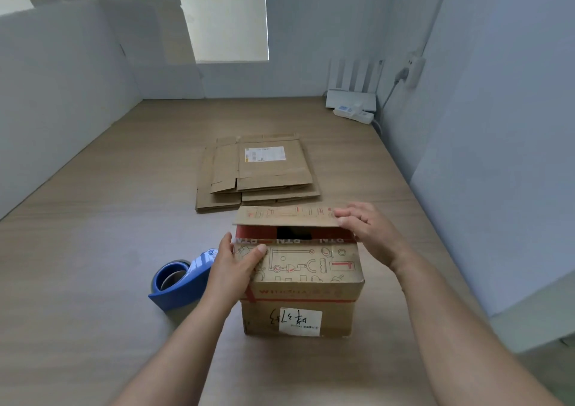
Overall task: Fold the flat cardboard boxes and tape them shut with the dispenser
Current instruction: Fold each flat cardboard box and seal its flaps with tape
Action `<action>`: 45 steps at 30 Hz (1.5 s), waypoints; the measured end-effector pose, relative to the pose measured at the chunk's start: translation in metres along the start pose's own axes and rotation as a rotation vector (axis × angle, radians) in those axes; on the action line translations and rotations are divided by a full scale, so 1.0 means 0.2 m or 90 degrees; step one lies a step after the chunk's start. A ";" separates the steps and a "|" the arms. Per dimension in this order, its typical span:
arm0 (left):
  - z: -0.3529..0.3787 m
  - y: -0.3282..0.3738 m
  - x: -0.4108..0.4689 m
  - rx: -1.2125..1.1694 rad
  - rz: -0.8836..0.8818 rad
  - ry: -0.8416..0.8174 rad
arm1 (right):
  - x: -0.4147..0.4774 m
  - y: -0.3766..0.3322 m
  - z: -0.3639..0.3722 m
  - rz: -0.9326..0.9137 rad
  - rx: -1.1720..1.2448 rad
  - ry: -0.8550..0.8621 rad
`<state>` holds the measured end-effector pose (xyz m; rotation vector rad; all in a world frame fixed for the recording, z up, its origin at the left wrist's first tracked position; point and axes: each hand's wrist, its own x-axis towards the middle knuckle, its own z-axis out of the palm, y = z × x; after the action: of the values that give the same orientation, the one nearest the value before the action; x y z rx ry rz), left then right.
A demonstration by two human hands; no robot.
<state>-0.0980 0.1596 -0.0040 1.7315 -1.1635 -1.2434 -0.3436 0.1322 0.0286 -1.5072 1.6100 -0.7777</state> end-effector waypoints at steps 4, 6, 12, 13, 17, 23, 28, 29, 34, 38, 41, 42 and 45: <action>0.02 0.00 0.01 -0.015 0.008 -0.028 | -0.06 0.07 0.07 0.040 -0.169 0.048; 0.01 0.01 0.01 -0.006 0.002 -0.038 | -0.08 0.09 0.10 0.022 -0.178 0.048; 0.00 0.03 0.06 -0.054 -0.069 -0.027 | -0.11 0.11 0.11 -0.001 -0.189 0.075; 0.01 0.03 0.06 -0.061 -0.075 -0.023 | -0.11 0.11 0.11 -0.007 -0.177 0.083; 0.02 0.01 0.06 -0.087 -0.086 0.004 | -0.10 0.12 0.11 -0.012 -0.138 0.089; -0.09 -0.04 0.03 -0.126 -0.089 0.081 | -0.04 0.08 0.25 -0.035 -0.102 0.040; -0.13 -0.05 0.06 -0.069 -0.062 0.103 | -0.02 0.09 0.34 -0.042 -0.132 0.035; -0.13 -0.05 0.06 -0.050 -0.062 0.103 | -0.01 0.08 0.33 -0.042 -0.139 0.035; -0.05 -0.08 0.07 0.015 -0.117 0.046 | -0.03 0.07 0.19 0.023 -0.218 0.014; 0.09 -0.26 -0.01 0.021 -0.115 0.030 | -0.15 0.25 0.23 0.063 -0.259 -0.022; 0.12 -0.30 -0.03 0.002 -0.076 0.058 | -0.19 0.35 0.29 0.050 -0.227 0.005; 0.12 -0.29 -0.01 -0.004 -0.075 0.055 | -0.16 0.36 0.30 0.049 -0.219 0.010; 0.08 -0.26 0.07 -0.013 -0.083 0.047 | -0.07 0.33 0.33 0.051 -0.206 0.013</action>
<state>-0.0972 0.1640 -0.0600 1.8478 -1.0053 -1.2519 -0.3208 0.1576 -0.0593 -1.6485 1.8664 -0.5063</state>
